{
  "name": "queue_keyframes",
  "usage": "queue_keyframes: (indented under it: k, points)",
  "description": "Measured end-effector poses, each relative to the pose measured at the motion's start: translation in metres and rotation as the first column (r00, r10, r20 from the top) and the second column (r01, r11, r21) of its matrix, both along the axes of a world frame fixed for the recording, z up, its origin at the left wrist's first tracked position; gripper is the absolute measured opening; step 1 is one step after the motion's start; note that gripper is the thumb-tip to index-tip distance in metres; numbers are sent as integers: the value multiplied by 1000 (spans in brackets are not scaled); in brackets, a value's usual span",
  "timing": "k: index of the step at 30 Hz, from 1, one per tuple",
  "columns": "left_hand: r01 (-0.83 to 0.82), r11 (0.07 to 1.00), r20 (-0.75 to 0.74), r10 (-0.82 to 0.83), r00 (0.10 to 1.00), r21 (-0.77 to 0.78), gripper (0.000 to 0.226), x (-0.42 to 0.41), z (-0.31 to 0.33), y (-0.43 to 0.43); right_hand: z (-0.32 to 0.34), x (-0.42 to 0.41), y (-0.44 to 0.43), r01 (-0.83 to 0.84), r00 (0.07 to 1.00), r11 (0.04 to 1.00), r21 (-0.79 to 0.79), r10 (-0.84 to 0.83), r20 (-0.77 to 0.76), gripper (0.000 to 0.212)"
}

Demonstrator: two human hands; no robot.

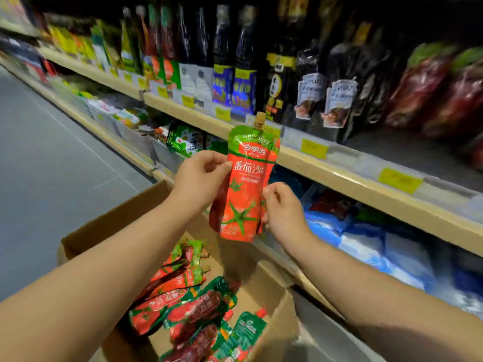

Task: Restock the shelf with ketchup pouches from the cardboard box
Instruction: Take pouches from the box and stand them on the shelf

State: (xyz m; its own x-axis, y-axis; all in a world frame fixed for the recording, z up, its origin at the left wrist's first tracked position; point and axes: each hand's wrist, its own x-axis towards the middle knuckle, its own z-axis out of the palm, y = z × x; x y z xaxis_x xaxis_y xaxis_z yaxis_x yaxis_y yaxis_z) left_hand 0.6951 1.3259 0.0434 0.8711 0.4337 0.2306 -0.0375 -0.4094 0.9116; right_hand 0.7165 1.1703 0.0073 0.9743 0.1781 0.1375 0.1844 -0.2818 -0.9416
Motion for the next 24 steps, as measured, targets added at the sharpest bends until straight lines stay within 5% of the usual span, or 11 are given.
queue_keyframes:
  k: [7, 11, 17, 21, 24]
  points:
    - [182, 982, 45, -185, 982, 57, 8, 38, 61, -79, 63, 20, -85, 168, 982, 981, -92, -158, 107, 29]
    - [326, 937, 62, -335, 940, 129, 29, 59, 84, -131, 92, 30, -134, 322, 943, 938, -130, -305, 135, 24]
    - [398, 903, 40, -409, 912, 159, 39, 95, 111, -204, 138, 60, -197, 345, 930, 925, -159, -359, -72, 27]
    - [429, 889, 20, -437, 899, 158, 42, 119, 119, -244, 160, 91, -219, 450, 844, 890, -79, -452, -288, 19]
    - [409, 911, 32, -411, 911, 60, 39, 140, 119, -265, 158, 114, -230, 468, 843, 871, -151, -492, -219, 15]
